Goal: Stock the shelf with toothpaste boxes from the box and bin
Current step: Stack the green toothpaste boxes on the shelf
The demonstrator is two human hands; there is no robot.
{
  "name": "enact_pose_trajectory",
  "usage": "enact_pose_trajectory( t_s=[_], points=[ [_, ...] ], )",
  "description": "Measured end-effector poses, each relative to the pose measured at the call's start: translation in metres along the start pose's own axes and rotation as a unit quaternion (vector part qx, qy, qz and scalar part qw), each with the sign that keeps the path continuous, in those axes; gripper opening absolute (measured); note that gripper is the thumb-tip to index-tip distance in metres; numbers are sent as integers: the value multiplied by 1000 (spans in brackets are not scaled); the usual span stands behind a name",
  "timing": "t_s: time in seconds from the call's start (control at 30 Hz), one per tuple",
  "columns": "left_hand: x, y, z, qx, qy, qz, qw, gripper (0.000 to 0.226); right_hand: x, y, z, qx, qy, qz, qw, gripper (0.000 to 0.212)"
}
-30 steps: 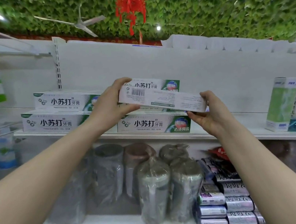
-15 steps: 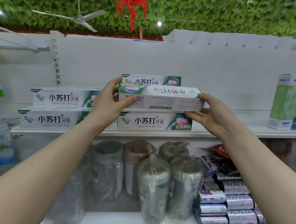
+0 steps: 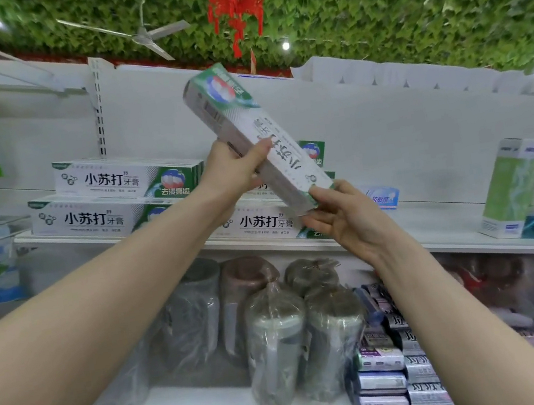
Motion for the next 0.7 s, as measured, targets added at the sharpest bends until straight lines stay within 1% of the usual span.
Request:
enact_pose_trajectory(
  t_s=[0.03, 0.07, 0.13, 0.2, 0.27, 0.33, 0.4, 0.47, 0.57, 0.63, 0.7],
  points=[
    [0, -4, -1, -11, 6, 6, 1000, 34, 1, -4, -1, 5, 7, 8, 1000, 18],
    [0, -5, -2, -28, 9, 7, 1000, 38, 1, -8, -1, 21, 15, 13, 1000, 22],
    [-2, -5, -7, -60, 3, 14, 998, 38, 1, -11, -1, 85, 32, 11, 996, 27],
    [-2, -6, -14, -95, -7, 36, 995, 35, 0, -10, 3, 171, 49, -10, 984, 37],
    [-3, -8, -18, -125, -15, 56, 991, 31, 0, -8, 12, 223, 69, -35, 972, 44],
    [-3, -9, -20, -155, -26, 72, 985, 30, -2, -5, 23, 225, 113, -61, 966, 43],
    [-4, -8, -22, -208, -44, 78, 974, 38, -3, -1, 36, 203, 171, -91, 960, 46],
    [-7, -7, -24, -295, -67, 82, 950, 46, -2, 4, 48, 212, 217, -118, 946, 58],
    [-8, -8, -25, -452, -101, 115, 879, 46, -7, 16, 57, 283, 253, -137, 915, 77],
    [-10, -6, -23, -517, -124, 153, 833, 45, -12, 25, 60, 333, 246, -139, 900, 78],
    [-15, -4, -21, -550, -149, 193, 799, 45, -18, 33, 57, 350, 210, -103, 907, 68]
  ],
)
Point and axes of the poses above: each hand's wrist, its own x-axis away from the middle knuckle, its own y-axis out of the back of the hand, z = x × y, the point moved 2 cm from there along -x, towards the middle knuckle, and after that the axes turned 3 degrees about x, right-handed, at the moved point
